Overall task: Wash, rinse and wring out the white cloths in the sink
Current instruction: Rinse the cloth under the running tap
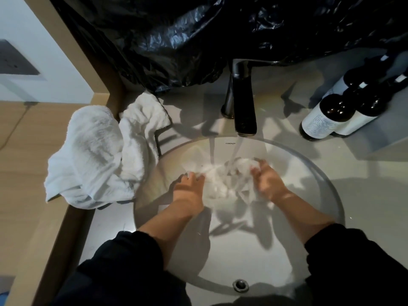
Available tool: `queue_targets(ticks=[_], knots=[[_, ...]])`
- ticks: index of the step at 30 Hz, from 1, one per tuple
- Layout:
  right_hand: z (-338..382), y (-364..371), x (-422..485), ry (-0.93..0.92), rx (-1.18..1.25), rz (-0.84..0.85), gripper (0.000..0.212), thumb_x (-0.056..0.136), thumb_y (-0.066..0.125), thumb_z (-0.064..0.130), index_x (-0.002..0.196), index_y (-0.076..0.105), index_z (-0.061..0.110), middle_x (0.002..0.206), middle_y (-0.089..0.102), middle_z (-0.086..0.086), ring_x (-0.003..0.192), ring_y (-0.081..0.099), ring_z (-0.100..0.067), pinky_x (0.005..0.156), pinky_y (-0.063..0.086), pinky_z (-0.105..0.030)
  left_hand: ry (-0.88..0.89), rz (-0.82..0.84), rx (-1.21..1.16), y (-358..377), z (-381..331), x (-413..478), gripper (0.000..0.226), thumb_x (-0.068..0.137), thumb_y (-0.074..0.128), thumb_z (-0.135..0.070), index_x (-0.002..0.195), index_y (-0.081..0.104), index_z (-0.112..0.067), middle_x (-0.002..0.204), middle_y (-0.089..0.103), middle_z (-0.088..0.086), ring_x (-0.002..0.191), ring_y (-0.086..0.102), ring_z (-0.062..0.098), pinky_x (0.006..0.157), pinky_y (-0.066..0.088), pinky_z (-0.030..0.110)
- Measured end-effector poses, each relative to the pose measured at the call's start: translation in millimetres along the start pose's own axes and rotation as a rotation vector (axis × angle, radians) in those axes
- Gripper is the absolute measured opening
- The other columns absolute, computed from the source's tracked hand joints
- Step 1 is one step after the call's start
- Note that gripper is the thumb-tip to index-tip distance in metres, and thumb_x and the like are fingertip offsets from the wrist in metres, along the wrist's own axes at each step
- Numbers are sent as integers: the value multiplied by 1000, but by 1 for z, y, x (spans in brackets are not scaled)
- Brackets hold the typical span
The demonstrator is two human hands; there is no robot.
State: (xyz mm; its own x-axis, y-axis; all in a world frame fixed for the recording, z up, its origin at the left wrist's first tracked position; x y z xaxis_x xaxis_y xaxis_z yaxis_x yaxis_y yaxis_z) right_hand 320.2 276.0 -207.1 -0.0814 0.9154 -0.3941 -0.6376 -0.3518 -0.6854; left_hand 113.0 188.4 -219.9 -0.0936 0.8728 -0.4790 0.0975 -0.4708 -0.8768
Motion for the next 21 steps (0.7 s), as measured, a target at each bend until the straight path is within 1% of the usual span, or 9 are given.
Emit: queue_targets(ticks=[3, 6, 8, 10, 11, 13, 16, 18, 21], knots=[[-38, -15, -14, 294, 344, 152, 31, 99, 45, 30, 123, 54, 11, 104, 62, -10, 93, 61, -28, 91, 50, -40, -63, 56, -7, -9, 11, -6, 57, 80, 52, -15, 135, 37, -21, 129, 44, 9, 119, 48, 27, 92, 48, 35], [-32, -7, -37, 370, 555, 377, 26, 97, 51, 39, 102, 60, 15, 90, 64, -3, 75, 64, -17, 73, 56, -31, -140, 99, 25, -23, 25, -11, 47, 80, 49, -22, 126, 53, -14, 125, 55, 12, 113, 55, 30, 92, 50, 37], [-26, -5, -41, 400, 554, 395, 31, 93, 57, 43, 101, 61, 14, 85, 67, -3, 69, 66, -15, 61, 57, -26, -161, 143, 155, -28, 28, -14, 46, 84, 49, -25, 125, 54, -7, 128, 53, 17, 116, 53, 33, 94, 46, 38], [-24, -14, -36, 349, 279, 279, 28, 93, 59, 37, 102, 57, 11, 75, 65, -4, 59, 64, -17, 50, 52, -25, -131, 81, 332, -40, 22, -19, 44, 85, 52, -24, 127, 53, -9, 127, 52, 13, 116, 51, 30, 93, 46, 38], [-21, -20, -31, 292, 16, 228, 29, 93, 57, 36, 108, 53, 12, 85, 65, -6, 66, 65, -22, 55, 53, -29, -76, 14, 405, -44, 13, -20, 47, 84, 54, -24, 129, 52, -12, 127, 50, 11, 117, 48, 29, 94, 46, 39], [-13, -18, -23, 146, -400, 203, 53, 91, 54, 46, 131, 42, 14, 122, 54, -12, 103, 60, -32, 85, 51, -36, 144, -98, 446, -39, -20, -24, 63, 85, 54, -29, 142, 35, -14, 142, 36, 13, 133, 33, 32, 107, 33, 46], [-12, 10, -29, 68, -560, 361, 89, 78, 61, 65, 146, 27, 19, 139, 40, -13, 126, 46, -34, 101, 41, -38, 319, -85, 289, -11, -51, -29, 88, 87, 53, -51, 153, 7, -18, 159, 10, 10, 148, 5, 29, 118, 6, 49], [-18, 32, -41, -6, -716, 446, 99, 73, 71, 57, 147, 18, 19, 140, 34, -12, 128, 40, -33, 103, 40, -37, 273, 56, 276, 20, -45, -21, 101, 84, 55, -62, 153, -2, -16, 161, 1, 9, 148, -1, 29, 119, 3, 50], [-22, 42, -52, -220, -873, 327, 90, 73, 72, 33, 144, 17, 25, 132, 33, -7, 119, 45, -28, 89, 47, -32, 242, 166, 367, 45, -32, -13, 111, 81, 58, -64, 153, -9, -13, 161, -7, 10, 148, -7, 30, 119, -1, 52]])
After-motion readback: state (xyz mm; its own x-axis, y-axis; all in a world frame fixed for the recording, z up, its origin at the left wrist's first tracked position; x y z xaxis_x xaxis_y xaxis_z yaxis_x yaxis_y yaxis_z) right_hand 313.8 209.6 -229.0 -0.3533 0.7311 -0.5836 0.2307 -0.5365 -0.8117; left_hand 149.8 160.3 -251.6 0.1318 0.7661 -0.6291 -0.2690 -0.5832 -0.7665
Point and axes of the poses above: each hand's wrist, its own x-axis towards the middle knuckle, its own y-axis out of the palm, z = x × y, the point moved 10 cm from there along x, towards the middle knuckle
